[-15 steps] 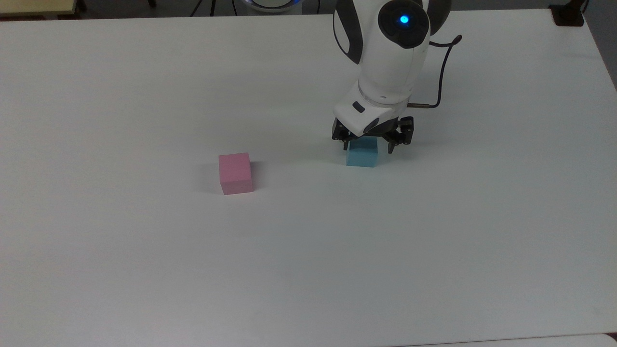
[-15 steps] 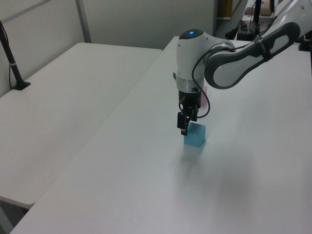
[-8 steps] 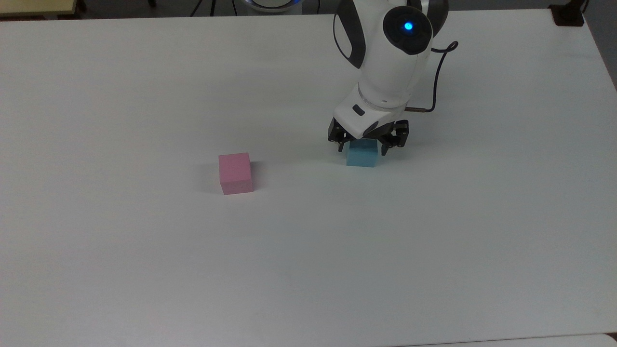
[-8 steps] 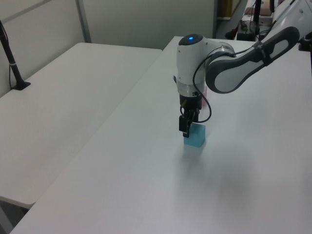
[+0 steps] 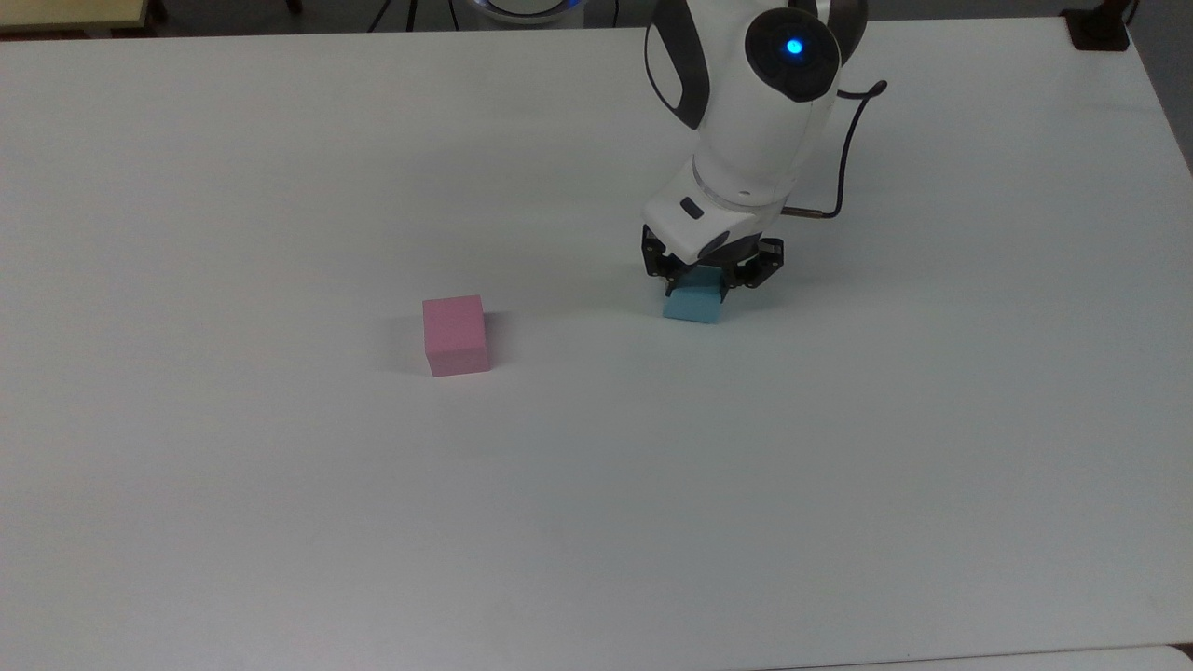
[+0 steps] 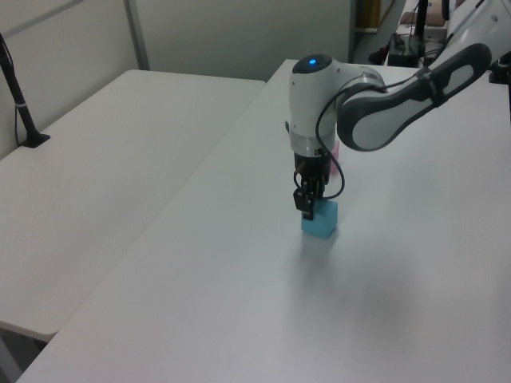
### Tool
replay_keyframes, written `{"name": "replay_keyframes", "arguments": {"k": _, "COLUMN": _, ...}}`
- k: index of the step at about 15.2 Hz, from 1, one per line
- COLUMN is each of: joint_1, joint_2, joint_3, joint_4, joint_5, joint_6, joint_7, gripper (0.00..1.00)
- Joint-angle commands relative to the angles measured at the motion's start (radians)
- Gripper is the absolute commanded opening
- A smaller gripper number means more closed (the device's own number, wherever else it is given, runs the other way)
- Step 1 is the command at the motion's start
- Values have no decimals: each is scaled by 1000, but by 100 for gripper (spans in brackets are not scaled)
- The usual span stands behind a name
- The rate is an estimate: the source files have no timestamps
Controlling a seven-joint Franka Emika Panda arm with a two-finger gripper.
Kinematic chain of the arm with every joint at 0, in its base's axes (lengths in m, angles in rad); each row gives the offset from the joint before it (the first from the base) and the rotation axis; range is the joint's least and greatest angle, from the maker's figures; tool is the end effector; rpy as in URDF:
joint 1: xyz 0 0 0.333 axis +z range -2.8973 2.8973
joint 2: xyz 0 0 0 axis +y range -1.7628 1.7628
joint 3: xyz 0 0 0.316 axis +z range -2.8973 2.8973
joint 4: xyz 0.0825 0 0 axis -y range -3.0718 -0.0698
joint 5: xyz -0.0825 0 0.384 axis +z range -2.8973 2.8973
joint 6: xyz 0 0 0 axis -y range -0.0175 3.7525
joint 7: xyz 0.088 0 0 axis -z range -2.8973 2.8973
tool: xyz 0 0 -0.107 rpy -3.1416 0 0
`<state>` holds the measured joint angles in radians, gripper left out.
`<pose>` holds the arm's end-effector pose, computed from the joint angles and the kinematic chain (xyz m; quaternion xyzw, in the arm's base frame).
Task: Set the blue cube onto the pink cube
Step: 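Close the gripper on the light-blue cube, then lift the light-blue cube and carry it over the pink cube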
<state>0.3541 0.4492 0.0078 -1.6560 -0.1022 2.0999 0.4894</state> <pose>0.6300 0.2327 0.3500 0.9984 -0.0382 0.0151 0.0396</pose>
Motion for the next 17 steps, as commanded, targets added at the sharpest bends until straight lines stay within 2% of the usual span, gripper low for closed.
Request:
{"name": "replay_keyframes", "arguments": {"k": 1, "joint_1": -58, "joint_2": -134, "joint_3": 4, "joint_4": -12, "joint_5": 7, "joint_6": -151, "joint_7": -73, "gripper": 39}}
{"name": "replay_keyframes", "arguments": {"k": 4, "joint_1": -131, "joint_2": -190, "joint_3": 3, "joint_4": 30, "joint_5": 77, "joint_6": -262, "joint_7": -204, "gripper": 39}}
{"name": "replay_keyframes", "arguments": {"k": 10, "joint_1": -276, "joint_2": -282, "joint_3": -6, "joint_4": 59, "joint_5": 142, "joint_6": -408, "joint_7": -484, "gripper": 39}}
{"name": "replay_keyframes", "arguments": {"k": 15, "joint_1": -385, "joint_2": -265, "joint_3": -11, "joint_4": 76, "joint_5": 153, "joint_6": -370, "joint_7": -606, "gripper": 39}}
{"name": "replay_keyframes", "arguments": {"k": 17, "joint_1": -397, "joint_2": -250, "joint_3": -11, "joint_4": 74, "joint_5": 150, "joint_6": -299, "joint_7": -623, "gripper": 39}}
